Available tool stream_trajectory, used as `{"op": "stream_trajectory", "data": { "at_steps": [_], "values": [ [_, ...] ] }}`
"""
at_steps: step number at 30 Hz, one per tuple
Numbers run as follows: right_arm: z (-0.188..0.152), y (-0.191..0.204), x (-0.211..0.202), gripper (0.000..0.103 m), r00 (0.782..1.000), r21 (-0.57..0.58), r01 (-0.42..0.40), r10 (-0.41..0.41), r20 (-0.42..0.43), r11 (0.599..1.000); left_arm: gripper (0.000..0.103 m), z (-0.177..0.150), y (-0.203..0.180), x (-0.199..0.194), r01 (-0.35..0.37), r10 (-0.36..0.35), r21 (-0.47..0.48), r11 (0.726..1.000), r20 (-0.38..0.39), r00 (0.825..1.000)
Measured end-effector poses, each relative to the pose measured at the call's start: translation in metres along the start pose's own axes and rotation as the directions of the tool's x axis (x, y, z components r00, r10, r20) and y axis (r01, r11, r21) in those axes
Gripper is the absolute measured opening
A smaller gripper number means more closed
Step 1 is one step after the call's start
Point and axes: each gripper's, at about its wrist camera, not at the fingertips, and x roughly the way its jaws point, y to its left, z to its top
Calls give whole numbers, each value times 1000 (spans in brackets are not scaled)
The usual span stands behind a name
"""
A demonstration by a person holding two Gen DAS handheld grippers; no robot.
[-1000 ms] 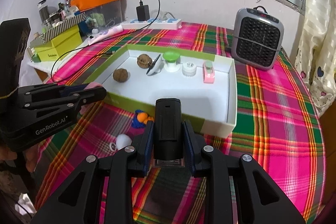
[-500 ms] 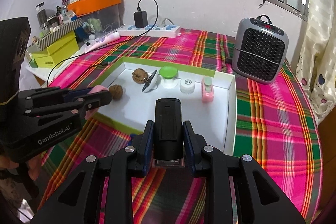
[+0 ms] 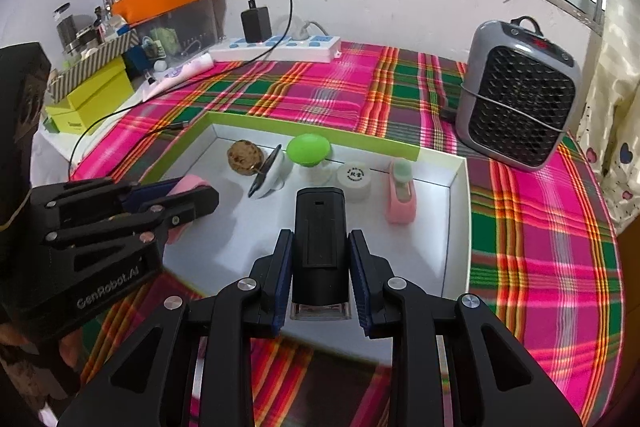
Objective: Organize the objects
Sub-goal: 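Lower the stapler into the box and open the left gripper while the right gripper releases the flashlight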
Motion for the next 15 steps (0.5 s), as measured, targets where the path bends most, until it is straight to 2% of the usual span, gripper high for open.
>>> {"op": "stream_trajectory", "data": {
  "at_steps": [6, 15],
  "values": [
    [6, 0, 16, 28, 1000, -4, -12, 12, -22, 1000, 16, 2, -1, 15, -9, 10, 12, 1000, -33, 999],
    [10, -2, 30, 28, 999, -12, -17, 16, -40, 1000, 16, 10, -2, 23, -27, 28, 29, 999, -35, 999]
  ]
}}
